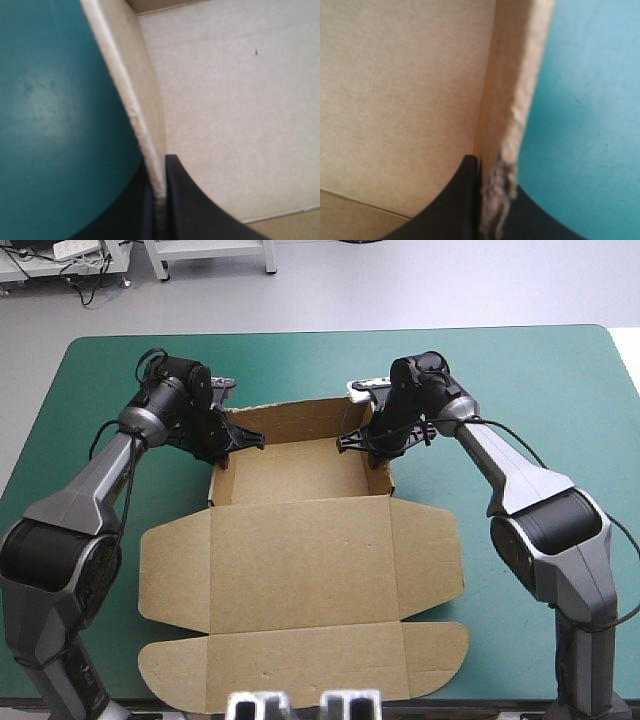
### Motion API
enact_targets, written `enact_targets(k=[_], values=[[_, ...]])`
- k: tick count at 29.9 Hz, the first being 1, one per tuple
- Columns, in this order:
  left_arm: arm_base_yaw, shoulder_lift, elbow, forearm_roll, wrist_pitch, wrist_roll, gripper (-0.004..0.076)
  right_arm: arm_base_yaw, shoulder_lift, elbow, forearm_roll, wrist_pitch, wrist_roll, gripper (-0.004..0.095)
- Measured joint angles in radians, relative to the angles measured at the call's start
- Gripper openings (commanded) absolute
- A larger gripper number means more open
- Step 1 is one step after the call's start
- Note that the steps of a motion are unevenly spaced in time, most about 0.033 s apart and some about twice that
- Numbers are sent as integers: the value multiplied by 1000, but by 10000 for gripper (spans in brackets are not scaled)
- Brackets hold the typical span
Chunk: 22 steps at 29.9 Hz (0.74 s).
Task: Fold the box
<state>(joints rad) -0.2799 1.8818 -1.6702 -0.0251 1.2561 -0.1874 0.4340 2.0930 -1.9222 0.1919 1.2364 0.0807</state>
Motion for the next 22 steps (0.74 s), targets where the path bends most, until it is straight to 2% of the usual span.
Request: enact_targets(k=[2,6,10,13,18,22], values=[[0,25,-35,4,0,-2,-10,0,0,-1,-13,-1,-11,64],[-2,54,-75,15,0,-3,5,1,0,-2,-27,-1,-38,238],[-3,62,-84,25,-2,-3,101,4,9,-2,-31,-14,-69,396],[-3,67,-84,20,-5,-3,210,8,19,-1,-27,-19,-66,452],[-4,73,-84,0,-13,-5,386,7,19,-1,-12,-20,-59,469],[-9,75,-84,-16,-18,-7,415,7,19,-9,-5,-15,-58,471]])
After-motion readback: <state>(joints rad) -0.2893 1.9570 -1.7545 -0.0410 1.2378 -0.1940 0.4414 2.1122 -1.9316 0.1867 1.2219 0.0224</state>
